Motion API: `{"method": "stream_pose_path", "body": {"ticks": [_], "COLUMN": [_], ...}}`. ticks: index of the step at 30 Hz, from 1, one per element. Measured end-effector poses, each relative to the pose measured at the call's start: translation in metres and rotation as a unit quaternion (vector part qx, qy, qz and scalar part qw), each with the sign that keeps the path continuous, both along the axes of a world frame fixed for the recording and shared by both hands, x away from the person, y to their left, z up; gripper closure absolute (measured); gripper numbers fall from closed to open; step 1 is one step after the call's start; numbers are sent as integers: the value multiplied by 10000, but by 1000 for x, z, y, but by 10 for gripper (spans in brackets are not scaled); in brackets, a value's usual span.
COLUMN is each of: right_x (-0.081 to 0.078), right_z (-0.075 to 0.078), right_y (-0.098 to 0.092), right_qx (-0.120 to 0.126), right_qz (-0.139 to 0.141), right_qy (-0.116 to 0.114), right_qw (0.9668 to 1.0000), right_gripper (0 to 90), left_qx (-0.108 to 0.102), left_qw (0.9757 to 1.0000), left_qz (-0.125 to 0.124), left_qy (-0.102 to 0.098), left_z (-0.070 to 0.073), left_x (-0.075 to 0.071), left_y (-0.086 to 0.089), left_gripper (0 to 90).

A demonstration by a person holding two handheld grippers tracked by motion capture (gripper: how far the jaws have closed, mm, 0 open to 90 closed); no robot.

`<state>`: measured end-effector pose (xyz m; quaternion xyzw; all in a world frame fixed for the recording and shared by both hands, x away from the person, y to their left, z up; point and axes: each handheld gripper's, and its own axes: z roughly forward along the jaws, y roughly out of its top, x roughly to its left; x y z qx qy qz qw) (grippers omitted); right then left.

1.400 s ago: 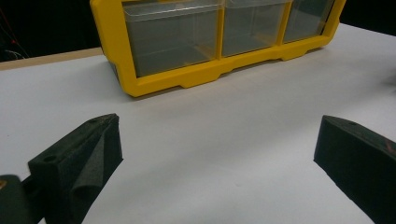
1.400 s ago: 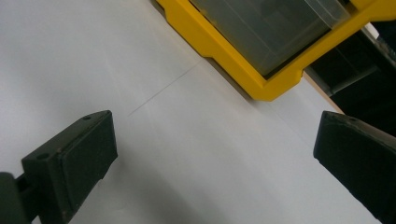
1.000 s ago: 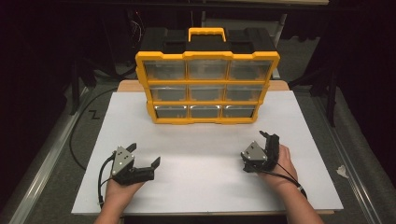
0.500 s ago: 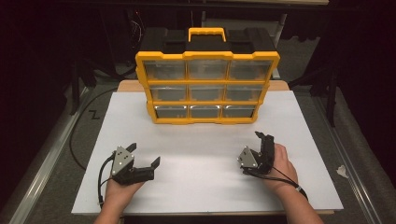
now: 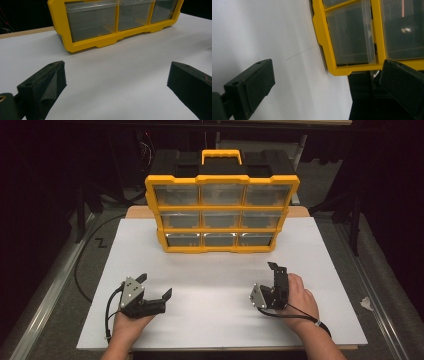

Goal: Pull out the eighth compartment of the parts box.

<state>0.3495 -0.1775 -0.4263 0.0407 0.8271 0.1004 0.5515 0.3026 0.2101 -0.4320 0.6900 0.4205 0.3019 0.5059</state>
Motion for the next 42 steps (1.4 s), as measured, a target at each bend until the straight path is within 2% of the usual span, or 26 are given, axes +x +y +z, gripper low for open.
{"method": "stream_pose_path", "body": {"ticks": [7, 9, 18, 21, 24, 30, 31, 36, 39, 40, 42], "right_x": [-4, -5, -6, -7, -7, -10, -11, -12, -13, -12, -12], "right_z": [-1, -2, -8, -11, -13, -13, -13, -17, -18, -18, -19], "right_y": [5, 7, 9, 10, 13, 16, 17, 22, 27, 29, 32], "right_qx": [-362, -508, -792, -762, -863, -814, -802, -757, -772, -814, -758], "right_qz": [118, 128, 252, 189, 304, 282, 261, 373, 364, 447, 438], "right_qy": [-114, -238, -236, -200, -306, -406, -368, -569, -568, -635, -659], "right_qw": [9992, 9983, 9963, 9967, 9953, 9955, 9958, 9948, 9947, 9937, 9940], "right_gripper": [11, 11, 12, 25, 53, 112, 118, 175, 204, 211, 229], "left_qx": [9, 16, 74, 102, 47, 32, 22, 5, 10, 24, 77], "left_qw": [10000, 10000, 10000, 9999, 9999, 9999, 9999, 9999, 9999, 9999, 9999], "left_qz": [-4, -7, 37, 67, 71, 76, 105, 94, 84, 80, 56], "left_qy": [8, 11, -4, -18, -72, -104, -116, -138, -105, -98, -56], "left_z": [0, 0, 0, -1, 0, 1, 1, 1, 2, 1, 1], "left_x": [0, 0, 0, 0, 0, 0, 0, 0, 0, 0, 1], "left_y": [0, 0, 0, 0, 1, 2, 2, 4, 4, 4, 4], "left_gripper": [29, 29, 29, 29, 29, 27, 24, 7, 4, 4, 3]}}
